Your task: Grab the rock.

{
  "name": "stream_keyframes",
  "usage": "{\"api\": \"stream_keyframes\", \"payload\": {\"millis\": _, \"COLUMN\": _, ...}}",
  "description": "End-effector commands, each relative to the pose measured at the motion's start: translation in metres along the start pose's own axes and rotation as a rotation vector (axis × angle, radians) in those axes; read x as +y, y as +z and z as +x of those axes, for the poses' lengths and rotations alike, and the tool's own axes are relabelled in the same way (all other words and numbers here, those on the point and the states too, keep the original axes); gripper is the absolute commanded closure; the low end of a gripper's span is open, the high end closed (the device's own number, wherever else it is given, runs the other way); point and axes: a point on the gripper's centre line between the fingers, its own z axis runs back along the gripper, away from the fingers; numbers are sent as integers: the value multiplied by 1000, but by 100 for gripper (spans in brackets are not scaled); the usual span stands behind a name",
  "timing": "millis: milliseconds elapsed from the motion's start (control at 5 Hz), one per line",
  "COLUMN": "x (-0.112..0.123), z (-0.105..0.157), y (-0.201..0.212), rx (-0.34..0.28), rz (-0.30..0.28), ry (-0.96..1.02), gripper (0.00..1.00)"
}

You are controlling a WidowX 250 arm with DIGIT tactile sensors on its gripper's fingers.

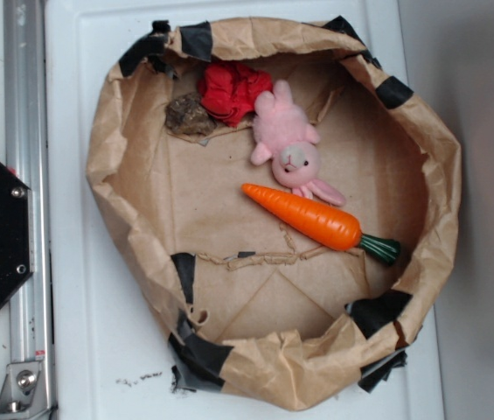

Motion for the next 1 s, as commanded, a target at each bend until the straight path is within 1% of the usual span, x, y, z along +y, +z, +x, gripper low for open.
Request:
{"api": "stream_keyframes", "payload": {"millis": 0, "x": 0, "z": 0, "y": 0, "rx": 0, "rz": 0, "ry": 0, "gripper": 0}}
{"api": "stream_keyframes", "payload": {"millis": 200, "x": 10, "z": 12, "y": -24, "rx": 29, "rz": 7, "ry": -23, "gripper": 0}}
{"api": "stream_keyframes", "payload": {"millis": 400, "x": 18, "z": 30, "y": -34, "rx": 39, "rz": -2, "ry": -11, "gripper": 0}}
{"api": "stream_keyframes", "payload": {"millis": 600, "x": 32, "z": 52, "y": -42, "rx": 15, "rz": -10, "ry": -24, "gripper": 0}}
{"api": "stream_keyframes", "payload": {"millis": 800, "x": 26, "z": 96, "y": -62, "rx": 38, "rz": 25, "ry": -84, "gripper": 0}}
